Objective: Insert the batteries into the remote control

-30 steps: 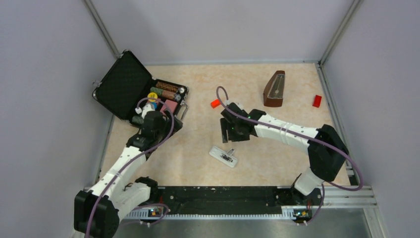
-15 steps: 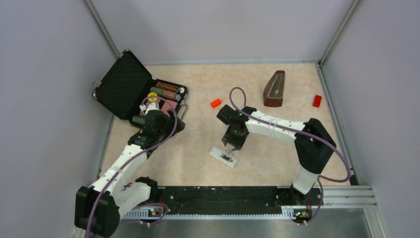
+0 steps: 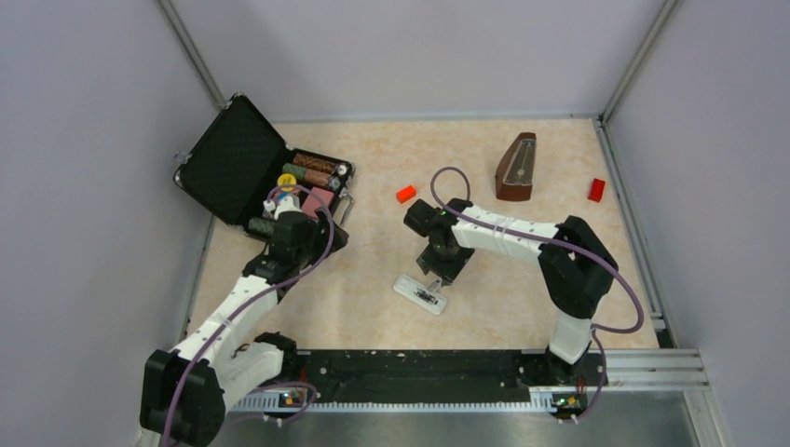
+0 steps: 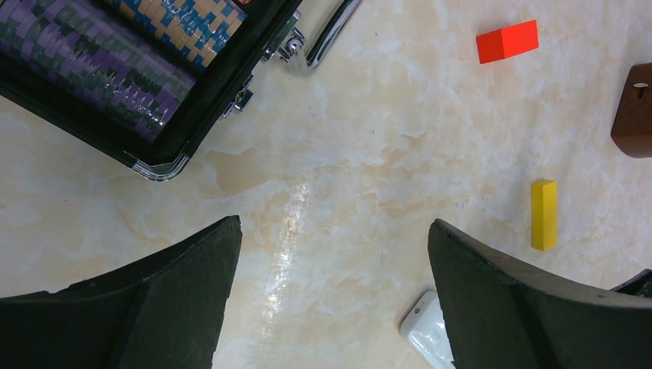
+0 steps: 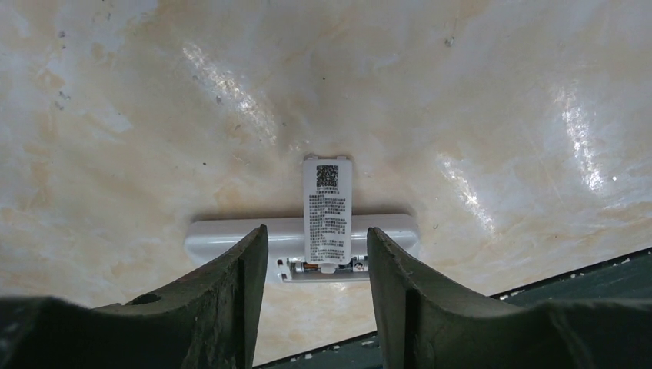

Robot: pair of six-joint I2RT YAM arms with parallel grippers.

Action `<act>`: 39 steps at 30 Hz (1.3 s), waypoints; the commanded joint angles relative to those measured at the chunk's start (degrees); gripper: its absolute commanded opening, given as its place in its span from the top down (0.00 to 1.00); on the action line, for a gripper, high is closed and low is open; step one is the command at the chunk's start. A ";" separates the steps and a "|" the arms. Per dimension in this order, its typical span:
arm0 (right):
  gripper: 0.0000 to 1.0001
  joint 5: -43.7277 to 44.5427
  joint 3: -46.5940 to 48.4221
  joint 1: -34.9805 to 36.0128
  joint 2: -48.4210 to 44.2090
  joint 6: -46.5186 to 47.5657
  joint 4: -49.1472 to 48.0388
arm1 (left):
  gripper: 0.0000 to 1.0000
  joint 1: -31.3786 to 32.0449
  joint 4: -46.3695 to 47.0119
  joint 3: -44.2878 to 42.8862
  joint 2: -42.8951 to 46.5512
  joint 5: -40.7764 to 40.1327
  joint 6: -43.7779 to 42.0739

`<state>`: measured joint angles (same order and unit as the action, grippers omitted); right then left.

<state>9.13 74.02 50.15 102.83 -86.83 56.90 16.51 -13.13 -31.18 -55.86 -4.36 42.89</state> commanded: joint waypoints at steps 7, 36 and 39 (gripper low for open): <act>0.51 -0.28 0.03 0.68 2.26 -1.09 -0.53 | 0.05 -0.30 2.74 0.86 1.55 -2.06 -1.11; 0.81 6.61 -4.13 1.89 0.95 9.30 -14.10 | 0.05 -0.25 1.58 1.20 4.48 0.92 -1.62; 0.83 8.43 -3.93 1.86 -2.65 20.52 -19.66 | 0.06 -0.25 1.36 0.65 5.77 5.64 -3.76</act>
<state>11.99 69.04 51.64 105.25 -79.20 46.52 16.51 -13.15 -29.52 -52.56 -3.99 42.06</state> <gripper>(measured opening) 0.273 0.948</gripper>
